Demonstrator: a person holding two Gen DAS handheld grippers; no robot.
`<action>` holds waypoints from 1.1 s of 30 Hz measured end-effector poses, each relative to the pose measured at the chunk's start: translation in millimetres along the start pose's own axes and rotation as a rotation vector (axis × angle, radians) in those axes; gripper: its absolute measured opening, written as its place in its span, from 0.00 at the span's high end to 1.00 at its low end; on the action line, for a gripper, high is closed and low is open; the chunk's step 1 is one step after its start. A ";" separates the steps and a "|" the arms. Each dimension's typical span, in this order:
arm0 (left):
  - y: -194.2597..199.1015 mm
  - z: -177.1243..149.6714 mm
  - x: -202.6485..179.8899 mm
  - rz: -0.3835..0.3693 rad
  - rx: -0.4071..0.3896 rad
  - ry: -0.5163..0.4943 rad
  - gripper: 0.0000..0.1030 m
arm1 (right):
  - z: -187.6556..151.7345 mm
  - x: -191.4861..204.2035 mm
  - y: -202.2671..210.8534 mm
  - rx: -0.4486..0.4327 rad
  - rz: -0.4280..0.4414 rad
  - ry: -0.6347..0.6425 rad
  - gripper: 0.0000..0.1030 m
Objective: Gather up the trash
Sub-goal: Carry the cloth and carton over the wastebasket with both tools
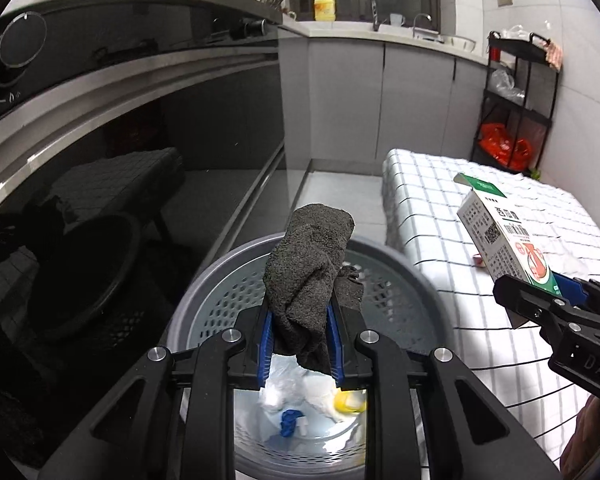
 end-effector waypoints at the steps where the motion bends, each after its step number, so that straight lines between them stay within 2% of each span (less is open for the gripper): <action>1: -3.3 -0.2 2.9 0.006 0.008 0.002 0.78 | 0.0 2.3 -3.3 0.008 0.011 0.002 0.49; 7: -16.5 -7.6 18.5 0.033 0.054 0.029 0.78 | 0.0 15.9 -23.9 0.064 0.074 0.022 0.49; 14: -27.3 -12.9 24.4 0.023 0.104 0.056 0.78 | -7.4 32.0 -50.5 0.125 0.125 0.049 0.49; 21: -35.1 -15.2 26.6 0.040 0.125 0.050 0.78 | -12.9 30.9 -75.6 0.191 0.130 0.057 0.49; 33: -39.6 -21.0 36.2 0.043 0.161 0.071 0.77 | -15.3 29.2 -95.9 0.232 0.122 0.042 0.49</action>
Point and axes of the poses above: each gripper's, at about its wrist camera, not at the fingertips, and y roughly against the way its jaws point, x to its left, z to its top, the point moved 5 cm from there along -y, roughly the way its jaws point, and after that the axes turned 1 degree about z, right-handed, at the moved point
